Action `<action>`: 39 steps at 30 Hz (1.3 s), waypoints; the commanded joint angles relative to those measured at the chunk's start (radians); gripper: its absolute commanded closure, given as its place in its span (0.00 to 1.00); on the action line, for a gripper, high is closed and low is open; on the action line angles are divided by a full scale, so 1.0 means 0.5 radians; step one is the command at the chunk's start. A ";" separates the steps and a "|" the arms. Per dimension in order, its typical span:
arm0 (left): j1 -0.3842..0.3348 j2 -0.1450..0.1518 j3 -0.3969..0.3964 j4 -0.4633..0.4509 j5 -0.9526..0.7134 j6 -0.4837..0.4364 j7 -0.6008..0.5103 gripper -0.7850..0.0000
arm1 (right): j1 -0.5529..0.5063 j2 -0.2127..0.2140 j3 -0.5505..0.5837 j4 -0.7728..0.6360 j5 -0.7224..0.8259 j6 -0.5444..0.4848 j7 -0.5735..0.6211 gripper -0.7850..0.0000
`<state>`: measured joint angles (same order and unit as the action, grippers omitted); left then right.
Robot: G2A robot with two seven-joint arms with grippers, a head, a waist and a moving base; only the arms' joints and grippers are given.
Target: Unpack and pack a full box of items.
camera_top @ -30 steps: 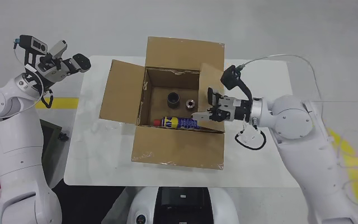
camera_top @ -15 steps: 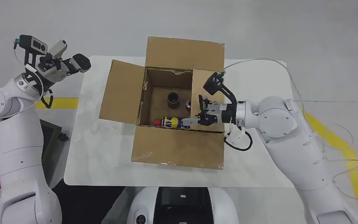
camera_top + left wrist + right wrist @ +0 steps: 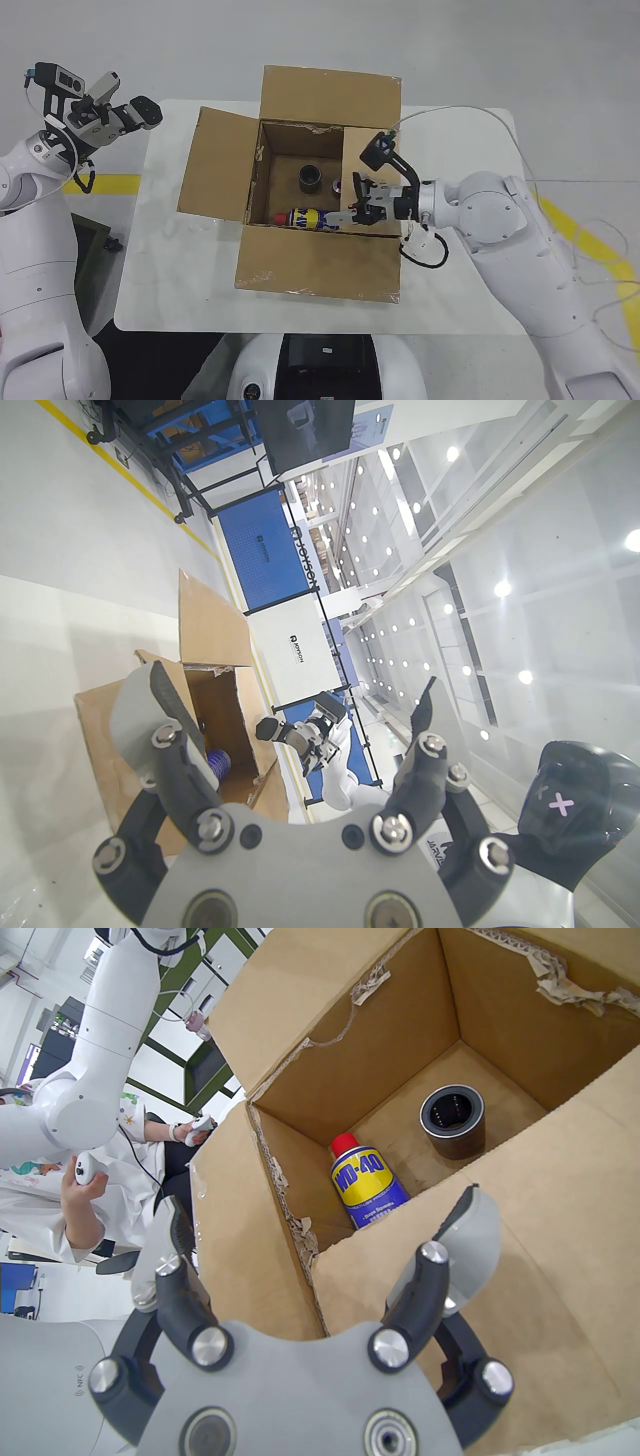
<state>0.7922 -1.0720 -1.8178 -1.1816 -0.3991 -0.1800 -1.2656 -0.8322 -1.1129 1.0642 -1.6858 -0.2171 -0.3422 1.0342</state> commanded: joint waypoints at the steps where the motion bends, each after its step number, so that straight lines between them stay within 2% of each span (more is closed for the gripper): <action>1: 0.000 0.000 0.000 0.000 0.000 0.000 0.000 0.00 | 0.002 0.001 -0.001 0.002 0.004 -0.005 -0.001 0.00; 4: 0.000 0.000 0.000 0.000 0.000 0.000 0.000 0.00 | 0.008 0.009 0.036 0.009 0.019 -0.026 -0.011 0.00; 10: 0.000 0.000 0.000 0.000 0.000 0.000 0.000 0.00 | -0.073 0.053 0.248 -0.048 0.059 -0.091 -0.022 0.00; 27: 0.000 0.000 0.000 0.000 0.000 0.000 0.000 0.00 | -0.654 0.183 1.061 -0.099 0.170 -0.223 -0.278 0.00; 39: 0.000 0.000 0.000 0.000 0.000 0.000 0.000 0.00 | -0.798 0.218 1.274 0.041 0.451 -0.419 -0.337 0.00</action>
<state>0.7922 -1.0720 -1.8178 -1.1816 -0.3991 -0.1800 -1.2656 -1.2301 -1.0050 1.6971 -1.6705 0.0010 -0.5485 0.8637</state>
